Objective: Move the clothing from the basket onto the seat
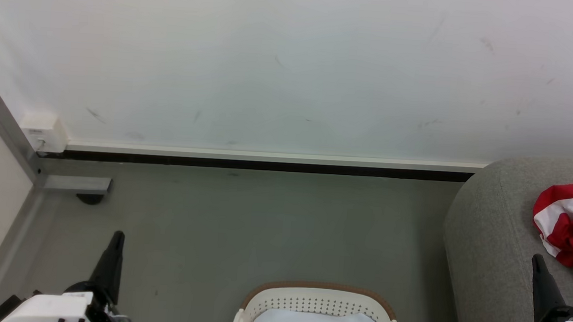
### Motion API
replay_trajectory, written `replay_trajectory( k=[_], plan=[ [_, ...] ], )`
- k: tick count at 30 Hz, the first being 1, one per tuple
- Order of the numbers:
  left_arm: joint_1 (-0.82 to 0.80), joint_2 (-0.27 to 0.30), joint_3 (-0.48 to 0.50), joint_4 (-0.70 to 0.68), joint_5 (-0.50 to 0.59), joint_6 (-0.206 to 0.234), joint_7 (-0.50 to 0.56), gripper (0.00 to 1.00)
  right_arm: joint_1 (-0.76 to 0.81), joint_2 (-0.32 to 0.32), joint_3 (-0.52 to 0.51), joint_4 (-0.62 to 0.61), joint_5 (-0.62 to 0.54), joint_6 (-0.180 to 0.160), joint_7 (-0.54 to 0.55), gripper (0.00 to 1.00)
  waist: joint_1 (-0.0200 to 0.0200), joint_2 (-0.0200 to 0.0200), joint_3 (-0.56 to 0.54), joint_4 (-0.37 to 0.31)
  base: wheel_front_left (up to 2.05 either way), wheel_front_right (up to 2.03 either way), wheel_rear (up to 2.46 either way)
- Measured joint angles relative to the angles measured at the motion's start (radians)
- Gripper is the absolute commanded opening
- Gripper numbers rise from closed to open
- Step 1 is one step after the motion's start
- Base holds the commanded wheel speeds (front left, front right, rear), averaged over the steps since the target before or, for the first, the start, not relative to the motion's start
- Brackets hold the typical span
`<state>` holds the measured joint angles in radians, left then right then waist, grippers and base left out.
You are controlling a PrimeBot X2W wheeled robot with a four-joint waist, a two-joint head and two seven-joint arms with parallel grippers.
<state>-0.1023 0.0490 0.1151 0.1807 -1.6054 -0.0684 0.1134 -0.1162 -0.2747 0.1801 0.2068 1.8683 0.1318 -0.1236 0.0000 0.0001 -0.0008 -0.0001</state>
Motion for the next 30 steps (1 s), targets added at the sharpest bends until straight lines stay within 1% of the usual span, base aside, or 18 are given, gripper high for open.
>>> replay_trajectory(
  k=[30],
  plan=[
    [0.000,0.000,0.000,0.000,0.000,0.000,0.000,0.00,0.000,-0.011,0.015,-0.006,0.011,0.000,-0.011,0.00,0.0000,0.0000,0.000,0.000,0.00,0.00,0.00]
  ],
)
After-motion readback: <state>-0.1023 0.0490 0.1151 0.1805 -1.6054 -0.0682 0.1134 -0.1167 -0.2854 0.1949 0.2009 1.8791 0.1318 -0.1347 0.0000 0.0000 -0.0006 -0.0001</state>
